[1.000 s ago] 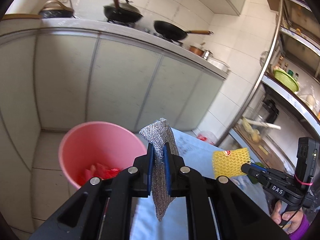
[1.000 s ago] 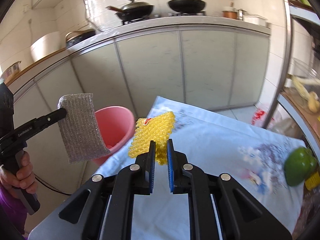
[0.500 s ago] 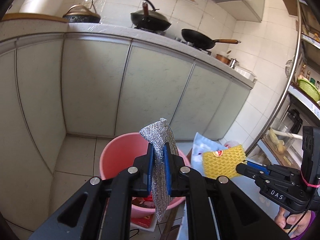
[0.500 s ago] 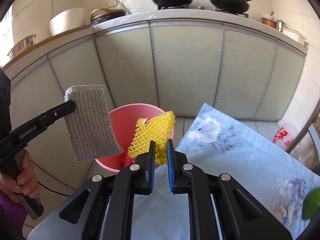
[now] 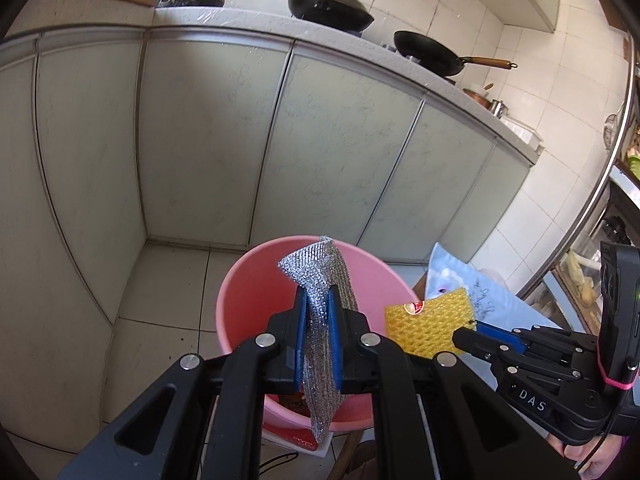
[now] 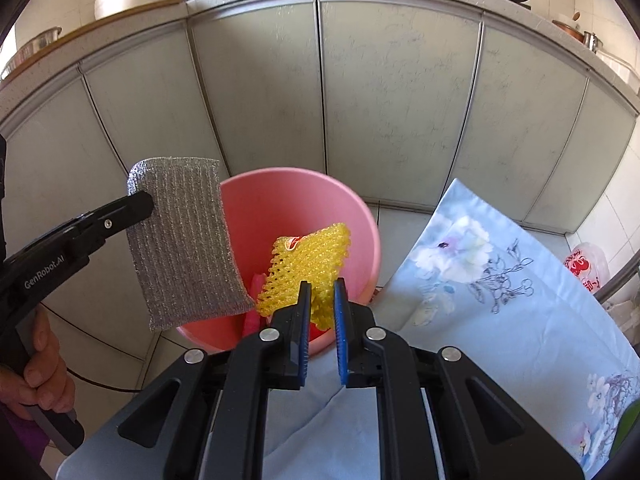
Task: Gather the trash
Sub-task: 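Carry the steel wool and yellow foam net over the pink bucket, then open both tools over the pink bucket to drop the steel wool and foam net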
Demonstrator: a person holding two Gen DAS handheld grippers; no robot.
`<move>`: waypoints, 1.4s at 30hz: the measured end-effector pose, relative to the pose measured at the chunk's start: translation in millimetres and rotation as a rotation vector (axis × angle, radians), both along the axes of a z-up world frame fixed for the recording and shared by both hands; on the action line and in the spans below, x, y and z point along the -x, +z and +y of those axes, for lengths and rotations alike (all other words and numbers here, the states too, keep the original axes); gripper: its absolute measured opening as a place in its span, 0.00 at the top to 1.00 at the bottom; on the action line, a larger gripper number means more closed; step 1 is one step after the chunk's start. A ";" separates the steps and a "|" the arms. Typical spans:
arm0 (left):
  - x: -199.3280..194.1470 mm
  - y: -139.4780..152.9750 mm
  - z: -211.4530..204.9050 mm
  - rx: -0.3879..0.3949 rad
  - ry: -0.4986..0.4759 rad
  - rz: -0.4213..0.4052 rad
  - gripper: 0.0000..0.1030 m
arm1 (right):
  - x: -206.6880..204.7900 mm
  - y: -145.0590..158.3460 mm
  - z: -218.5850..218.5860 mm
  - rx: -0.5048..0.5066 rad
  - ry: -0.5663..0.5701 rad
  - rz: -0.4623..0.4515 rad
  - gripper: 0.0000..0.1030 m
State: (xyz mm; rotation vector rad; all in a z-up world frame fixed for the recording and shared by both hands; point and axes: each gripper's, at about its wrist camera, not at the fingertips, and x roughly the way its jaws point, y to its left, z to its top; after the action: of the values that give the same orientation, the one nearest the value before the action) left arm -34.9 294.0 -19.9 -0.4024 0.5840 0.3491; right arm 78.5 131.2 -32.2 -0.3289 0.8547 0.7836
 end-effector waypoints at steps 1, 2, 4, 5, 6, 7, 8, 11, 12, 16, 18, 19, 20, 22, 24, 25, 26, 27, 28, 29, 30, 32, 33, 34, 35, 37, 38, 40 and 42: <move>-1.2 -2.1 0.8 0.001 0.002 0.005 0.91 | -0.9 -2.8 1.4 0.004 0.001 0.004 0.89; -2.9 -4.7 1.9 0.002 0.005 0.012 0.91 | -2.3 -4.4 2.7 0.006 0.000 0.007 0.89; -5.9 -9.3 3.7 0.006 0.009 0.023 0.91 | -3.7 -7.3 4.6 0.008 0.001 0.013 0.89; -7.2 -11.3 4.6 0.008 0.010 0.027 0.91 | -4.4 -9.2 5.5 0.007 0.003 0.018 0.89; -8.4 -13.4 5.5 0.010 0.012 0.031 0.91 | -5.7 -10.6 6.5 0.007 0.003 0.021 0.89; -9.8 -15.5 6.2 0.010 0.013 0.036 0.91 | -6.4 -12.4 7.6 0.009 0.004 0.025 0.89; -10.8 -17.3 7.2 0.009 0.016 0.040 0.91 | -7.1 -13.2 8.4 0.010 0.005 0.028 0.89; -11.8 -19.2 8.1 0.010 0.021 0.045 0.91 | -8.9 -15.9 11.2 0.012 0.011 0.035 0.89; -12.1 -20.1 8.4 0.010 0.025 0.047 0.91 | -8.6 -16.5 12.4 0.013 0.012 0.036 0.89; -10.6 -21.6 9.4 0.010 0.028 0.052 0.90 | -9.4 -18.8 15.1 0.014 0.016 0.051 0.88; -10.0 -22.1 9.6 0.013 0.025 0.051 0.89 | -11.4 -19.9 15.4 0.017 0.013 0.064 0.83; -10.2 -22.4 9.4 0.012 0.026 0.053 0.88 | -12.1 -20.3 15.3 0.012 0.015 0.076 0.80; -9.9 -22.5 9.7 0.011 0.027 0.055 0.87 | -13.5 -20.6 15.6 0.010 0.014 0.079 0.74; -9.5 -22.5 9.7 0.013 0.027 0.055 0.87 | -13.4 -20.4 15.3 0.002 0.016 0.083 0.69; -9.0 -21.9 9.3 0.017 0.025 0.054 0.87 | -12.5 -19.6 14.9 0.000 0.016 0.083 0.67; -8.7 -21.8 9.6 0.015 0.024 0.057 0.87 | -11.8 -19.3 14.8 -0.001 0.016 0.083 0.67; -8.8 -21.4 9.1 0.011 0.025 0.061 0.86 | -11.3 -18.4 14.3 -0.003 0.017 0.084 0.67; -8.7 -20.8 8.6 0.009 0.023 0.062 0.85 | -11.0 -17.6 13.7 -0.006 0.017 0.084 0.67; -8.3 -20.5 8.2 0.008 0.020 0.062 0.84 | -10.7 -16.9 13.0 -0.009 0.018 0.083 0.67; -7.8 -19.9 7.9 0.006 0.022 0.063 0.83 | -9.9 -15.6 11.6 -0.013 0.017 0.081 0.67; -7.7 -19.0 7.5 0.006 0.021 0.065 0.82 | -9.6 -14.6 10.2 -0.016 0.015 0.081 0.67; -7.1 -17.5 5.8 0.005 0.017 0.066 0.78 | -7.3 -11.3 6.2 -0.025 0.011 0.082 0.67; -6.2 -16.2 3.7 0.002 0.011 0.063 0.76 | -6.8 -10.2 4.4 -0.027 0.008 0.081 0.66; -5.1 -15.4 2.4 0.001 0.006 0.061 0.76 | -5.9 -9.0 2.7 -0.029 0.005 0.080 0.65; -4.3 -14.0 0.2 0.000 0.000 0.060 0.75 | -5.1 -7.8 0.7 -0.032 0.002 0.080 0.62; -2.8 -11.4 -2.8 0.003 -0.009 0.059 0.74 | -2.9 -5.0 -3.5 -0.041 -0.005 0.078 0.61; -2.1 -10.1 -4.9 0.005 -0.014 0.061 0.73 | -2.0 -3.9 -5.3 -0.046 -0.007 0.079 0.61; -1.1 -7.4 -8.9 0.003 -0.021 0.064 0.70 | 1.7 -0.6 -9.5 -0.057 -0.012 0.081 0.61; 0.8 -4.4 -13.5 -0.003 -0.027 0.066 0.67 | 5.8 2.5 -13.1 -0.067 -0.015 0.081 0.61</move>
State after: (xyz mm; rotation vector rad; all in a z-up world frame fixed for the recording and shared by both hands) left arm -35.6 280.4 -24.4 -0.3808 0.6530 0.3387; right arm 72.8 118.2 -29.8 -0.2326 0.9034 0.8138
